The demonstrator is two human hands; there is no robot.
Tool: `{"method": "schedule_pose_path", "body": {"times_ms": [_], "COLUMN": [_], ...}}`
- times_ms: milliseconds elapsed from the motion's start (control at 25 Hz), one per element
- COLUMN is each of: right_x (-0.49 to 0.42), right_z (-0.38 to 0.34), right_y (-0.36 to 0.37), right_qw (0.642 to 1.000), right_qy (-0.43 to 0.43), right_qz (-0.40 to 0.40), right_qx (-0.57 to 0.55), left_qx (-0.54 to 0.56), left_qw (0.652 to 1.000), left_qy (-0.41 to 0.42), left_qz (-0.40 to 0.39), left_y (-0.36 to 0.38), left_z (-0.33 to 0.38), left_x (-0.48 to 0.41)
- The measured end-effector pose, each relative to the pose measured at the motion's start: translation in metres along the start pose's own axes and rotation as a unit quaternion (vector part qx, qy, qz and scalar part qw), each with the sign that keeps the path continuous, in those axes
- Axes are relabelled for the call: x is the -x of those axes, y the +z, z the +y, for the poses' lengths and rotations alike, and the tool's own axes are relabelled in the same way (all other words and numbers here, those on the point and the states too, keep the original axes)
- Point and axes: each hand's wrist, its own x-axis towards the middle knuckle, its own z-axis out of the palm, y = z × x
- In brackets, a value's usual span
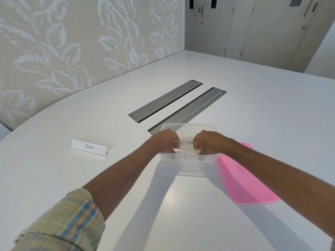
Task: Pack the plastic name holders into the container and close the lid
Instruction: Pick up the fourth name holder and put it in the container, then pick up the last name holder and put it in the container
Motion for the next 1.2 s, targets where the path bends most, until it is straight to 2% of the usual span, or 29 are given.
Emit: {"method": "schedule_pose_path", "body": {"times_ms": [240, 600, 760, 880, 1000, 1200], "right_x": [-0.004, -0.002, -0.001, 0.000, -0.001, -0.006], "right_z": [-0.003, -0.003, -0.002, -0.002, -0.009, -0.044], "right_y": [0.006, 0.008, 0.001, -0.010, -0.022, -0.044], "right_qw": [1.000, 0.999, 0.997, 0.993, 0.986, 0.965], "right_qy": [-0.007, -0.013, -0.002, 0.007, 0.011, 0.010], "right_qz": [-0.005, 0.011, 0.022, 0.042, 0.093, 0.179], "right_qx": [-0.018, -0.029, -0.071, -0.108, -0.135, -0.189], "left_qx": [-0.028, -0.014, 0.058, 0.124, 0.154, 0.282], "left_qw": [0.998, 0.998, 0.998, 0.988, 0.975, 0.936], "left_qy": [0.014, 0.014, 0.018, 0.016, 0.013, -0.040], "left_qz": [-0.052, -0.052, 0.001, 0.093, 0.161, 0.206], "left_y": [-0.006, -0.005, -0.012, -0.020, -0.026, -0.031], "left_z": [0.002, 0.003, -0.001, -0.008, -0.018, -0.039], "left_x": [-0.005, -0.005, 0.001, 0.013, 0.032, 0.070]}}
